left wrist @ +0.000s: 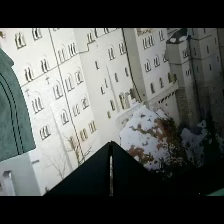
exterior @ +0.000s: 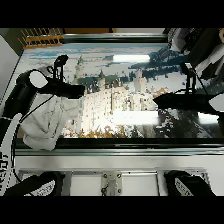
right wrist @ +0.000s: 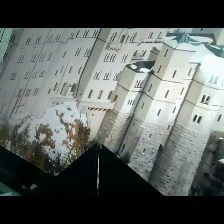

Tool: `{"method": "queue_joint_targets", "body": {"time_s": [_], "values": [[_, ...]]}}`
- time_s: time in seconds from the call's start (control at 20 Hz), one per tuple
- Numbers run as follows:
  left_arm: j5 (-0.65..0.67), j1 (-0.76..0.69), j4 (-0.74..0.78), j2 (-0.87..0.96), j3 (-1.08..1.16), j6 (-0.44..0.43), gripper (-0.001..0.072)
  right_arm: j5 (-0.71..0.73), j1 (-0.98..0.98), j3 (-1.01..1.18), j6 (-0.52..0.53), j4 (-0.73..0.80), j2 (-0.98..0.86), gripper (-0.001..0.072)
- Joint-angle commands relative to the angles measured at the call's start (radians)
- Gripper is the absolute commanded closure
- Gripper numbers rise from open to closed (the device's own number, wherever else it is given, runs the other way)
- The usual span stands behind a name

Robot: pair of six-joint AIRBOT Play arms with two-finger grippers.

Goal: Fold the clothes and pants, and hang the long-sleeved shirts on hangers.

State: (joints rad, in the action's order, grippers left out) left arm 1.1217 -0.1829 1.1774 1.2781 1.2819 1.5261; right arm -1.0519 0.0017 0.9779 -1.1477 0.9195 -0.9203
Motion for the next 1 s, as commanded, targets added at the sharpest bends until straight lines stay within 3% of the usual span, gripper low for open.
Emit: {"method": "queue_joint_targets", "body": {"time_s": [0.0, 0.05, 0.1, 0.15, 0.2, 0.4, 0.55, 0.8, 0.85, 0.9, 0.95], "values": [[-0.006, 0.0, -0.002, 0.0, 0.0, 0.0, 0.0679, 0.0, 0.0, 0.001, 0.0, 0.0, -0.001, 0.0681], [-0.006, 0.0, 0.002, 0.0, 0.0, -0.001, 0.0679, 0.0, 0.0, 0.001, 0.0, 0.0, -0.001, 0.0681], [-0.011, 0.003, 0.03, 0.0, 0.002, -0.019, 0.0593, 0.0, 0.0, 0.001, 0.0, 0.0, -0.001, 0.0681], [0.003, 0.016, 0.092, 0.0, 0.018, -0.038, 0.0161, 0.0, 0.0, 0.001, 0.0, 0.0, -0.001, 0.0681], [0.027, 0.034, 0.192, 0.0, 0.042, -0.033, 0.0011, 0.0, 0.0, 0.001, 0.0, 0.0, -0.001, 0.0681], [0.097, 0.135, 0.565, 0.005, 0.022, 0.135, 0.0017, 0.0, 0.0, 0.001, 0.0, 0.0, 0.0, 0.0681], [0.05, 0.201, 0.607, 0.01, -0.148, 0.201, 0.0017, 0.0, 0.0, 0.001, 0.0, -0.001, -0.001, 0.0681], [-0.106, 0.203, 0.61, 0.009, -0.391, 0.204, 0.002, 0.0, 0.0, 0.001, 0.0, 0.0, -0.001, 0.0681], [-0.112, 0.193, 0.61, 0.009, -0.412, 0.223, 0.0218, 0.0, 0.0, 0.001, 0.0, 0.0, -0.001, 0.0681], [-0.103, 0.18, 0.604, 0.009, -0.417, 0.226, 0.0514, 0.0, 0.0, 0.001, 0.0, 0.0, -0.001, 0.0681], [-0.083, 0.155, 0.579, 0.007, -0.402, 0.22, 0.0681, 0.0, 0.0, 0.001, 0.0, 0.0, -0.001, 0.0681]]}}
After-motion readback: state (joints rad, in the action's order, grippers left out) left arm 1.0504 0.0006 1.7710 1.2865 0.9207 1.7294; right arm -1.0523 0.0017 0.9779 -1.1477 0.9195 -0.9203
